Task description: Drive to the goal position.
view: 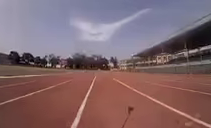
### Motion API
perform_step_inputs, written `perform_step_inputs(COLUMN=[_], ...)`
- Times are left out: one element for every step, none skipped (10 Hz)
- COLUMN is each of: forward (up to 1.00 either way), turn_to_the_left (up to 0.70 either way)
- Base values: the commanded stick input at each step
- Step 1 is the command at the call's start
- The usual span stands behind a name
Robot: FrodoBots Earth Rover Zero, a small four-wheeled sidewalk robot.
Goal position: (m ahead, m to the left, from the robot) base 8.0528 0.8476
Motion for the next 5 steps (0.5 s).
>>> perform_step_inputs(forward=[0.7, 0.7, 0.7, 0.7, 0.7], turn_to_the_left=[0.0, 0.0, 0.0, 0.0, 0.0])
